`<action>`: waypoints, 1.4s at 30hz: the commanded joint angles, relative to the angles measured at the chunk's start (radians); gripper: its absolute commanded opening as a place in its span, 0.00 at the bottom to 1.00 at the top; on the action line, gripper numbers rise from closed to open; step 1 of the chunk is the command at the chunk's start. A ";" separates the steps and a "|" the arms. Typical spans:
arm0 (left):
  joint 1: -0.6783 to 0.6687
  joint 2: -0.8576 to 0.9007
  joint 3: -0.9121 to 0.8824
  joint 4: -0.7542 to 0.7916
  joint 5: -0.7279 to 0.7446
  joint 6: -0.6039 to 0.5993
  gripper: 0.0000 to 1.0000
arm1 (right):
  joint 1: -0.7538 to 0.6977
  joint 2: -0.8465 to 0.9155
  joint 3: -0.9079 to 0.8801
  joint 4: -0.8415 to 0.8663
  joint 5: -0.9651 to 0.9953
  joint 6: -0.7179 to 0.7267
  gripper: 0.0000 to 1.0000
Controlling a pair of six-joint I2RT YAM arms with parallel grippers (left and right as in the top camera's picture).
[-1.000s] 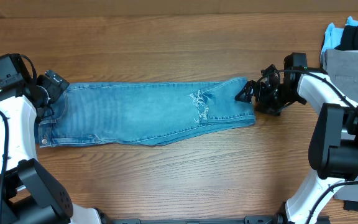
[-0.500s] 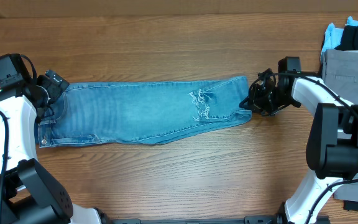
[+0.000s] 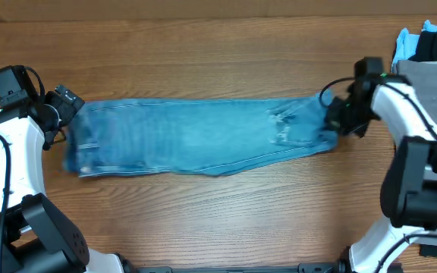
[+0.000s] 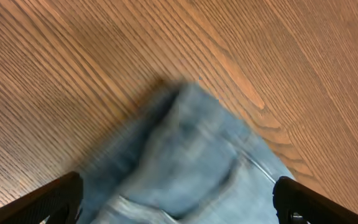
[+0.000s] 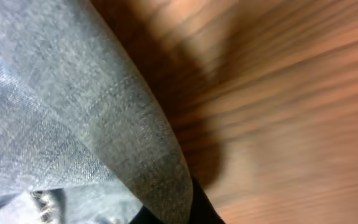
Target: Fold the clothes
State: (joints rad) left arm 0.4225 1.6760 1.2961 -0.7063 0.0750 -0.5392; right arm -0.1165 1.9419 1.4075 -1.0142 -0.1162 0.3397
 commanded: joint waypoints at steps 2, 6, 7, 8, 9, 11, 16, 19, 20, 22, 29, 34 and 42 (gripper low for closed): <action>0.000 0.005 0.008 0.006 0.003 0.011 1.00 | -0.011 -0.073 0.157 -0.082 0.197 0.013 0.04; 0.000 0.005 0.008 0.013 0.004 0.009 1.00 | 0.034 -0.073 0.222 -0.122 0.192 0.013 0.04; 0.000 0.005 0.008 0.015 0.004 0.007 1.00 | 0.056 -0.073 0.224 -0.121 0.190 0.013 0.04; 0.000 0.005 0.008 0.016 0.004 0.007 1.00 | 0.076 -0.073 0.224 -0.119 0.190 0.013 0.04; 0.000 0.005 0.008 0.016 0.004 0.007 1.00 | 0.102 -0.072 0.223 -0.119 0.190 0.013 0.04; 0.000 0.005 0.008 0.015 0.004 0.008 1.00 | 0.152 -0.069 0.220 -0.117 0.195 0.013 0.04; 0.000 0.005 0.008 0.015 0.003 0.008 1.00 | 0.273 -0.068 0.216 -0.087 0.195 0.022 0.04; 0.000 0.005 0.008 0.011 0.003 0.008 1.00 | 0.334 -0.067 0.198 -0.068 0.198 0.028 0.04; 0.000 0.005 0.008 0.008 0.004 0.008 1.00 | 0.353 -0.067 0.187 -0.060 0.204 0.028 0.04; 0.000 0.005 0.008 0.007 0.003 0.008 1.00 | 0.385 -0.067 0.158 -0.044 0.238 0.028 0.04; 0.000 0.005 0.008 0.007 0.003 0.008 1.00 | 0.354 -0.067 0.146 -0.084 0.602 0.117 0.04; 0.000 0.005 0.008 0.007 0.004 0.008 1.00 | 0.254 -0.068 0.215 -0.146 0.638 0.080 0.04; -0.077 0.006 0.008 0.059 0.435 0.176 0.85 | 0.233 -0.068 0.223 -0.134 0.521 0.076 0.04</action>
State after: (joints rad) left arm 0.4088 1.6760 1.2961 -0.6750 0.2508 -0.4942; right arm 0.1081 1.9022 1.5990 -1.1698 0.4278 0.4175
